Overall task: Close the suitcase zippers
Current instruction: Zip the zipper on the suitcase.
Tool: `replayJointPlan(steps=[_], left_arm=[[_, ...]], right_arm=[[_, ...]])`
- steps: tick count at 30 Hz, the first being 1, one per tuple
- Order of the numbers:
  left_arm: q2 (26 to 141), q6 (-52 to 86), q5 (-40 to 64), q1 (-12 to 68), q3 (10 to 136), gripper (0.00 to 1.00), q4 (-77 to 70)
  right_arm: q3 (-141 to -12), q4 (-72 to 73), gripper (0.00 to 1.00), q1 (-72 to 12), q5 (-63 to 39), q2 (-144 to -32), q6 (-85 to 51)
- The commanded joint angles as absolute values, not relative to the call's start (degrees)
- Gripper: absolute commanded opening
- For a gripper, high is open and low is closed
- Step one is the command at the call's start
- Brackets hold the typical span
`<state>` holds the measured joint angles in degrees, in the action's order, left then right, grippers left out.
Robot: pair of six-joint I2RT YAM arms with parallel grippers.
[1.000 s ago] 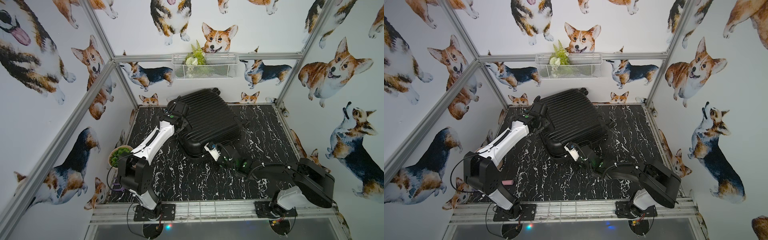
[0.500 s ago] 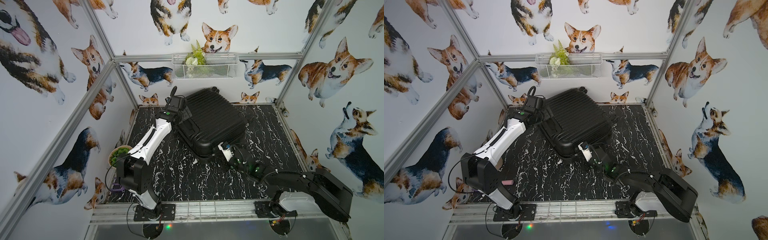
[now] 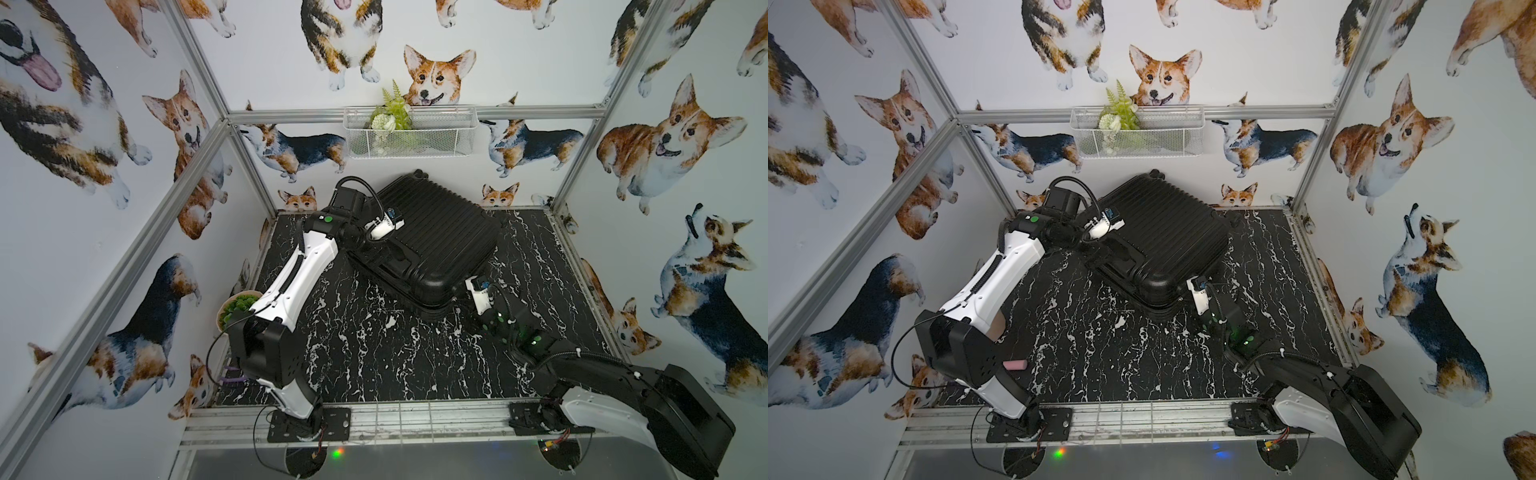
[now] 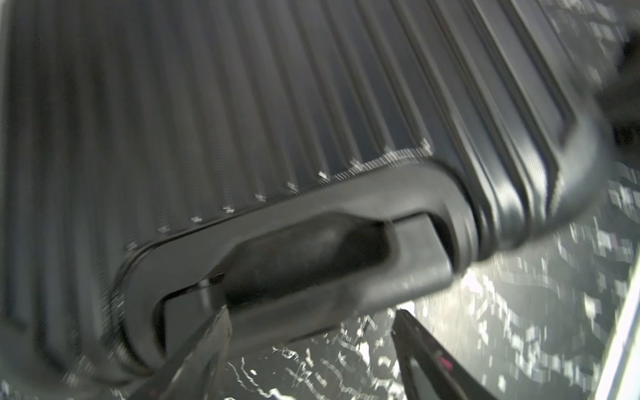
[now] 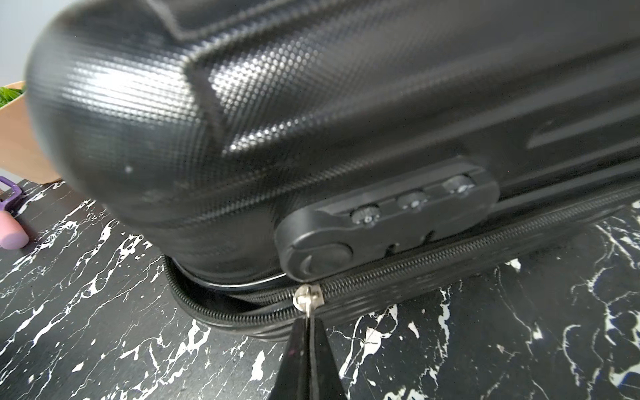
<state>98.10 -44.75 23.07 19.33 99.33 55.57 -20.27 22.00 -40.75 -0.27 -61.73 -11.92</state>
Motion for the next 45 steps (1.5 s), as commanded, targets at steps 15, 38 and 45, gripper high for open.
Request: replayJointPlan(steps=[15, 38, 45], left_arm=[[110.6, -78.2, 18.7, 22.7, 109.2, 0.73, 70.1], [107.2, -65.3, 12.3, 35.9, 114.7, 0.12, 57.3], [109.3, -49.6, 2.0, 43.9, 117.4, 0.1, 54.3]], right_arm=[[-20.8, 22.4, 0.0, -40.7, -1.4, -62.2, -12.7], [-19.7, 15.8, 0.0, -40.9, -10.6, -55.0, -7.8], [-21.9, 18.4, 0.0, -42.0, -8.2, -59.9, -8.8]])
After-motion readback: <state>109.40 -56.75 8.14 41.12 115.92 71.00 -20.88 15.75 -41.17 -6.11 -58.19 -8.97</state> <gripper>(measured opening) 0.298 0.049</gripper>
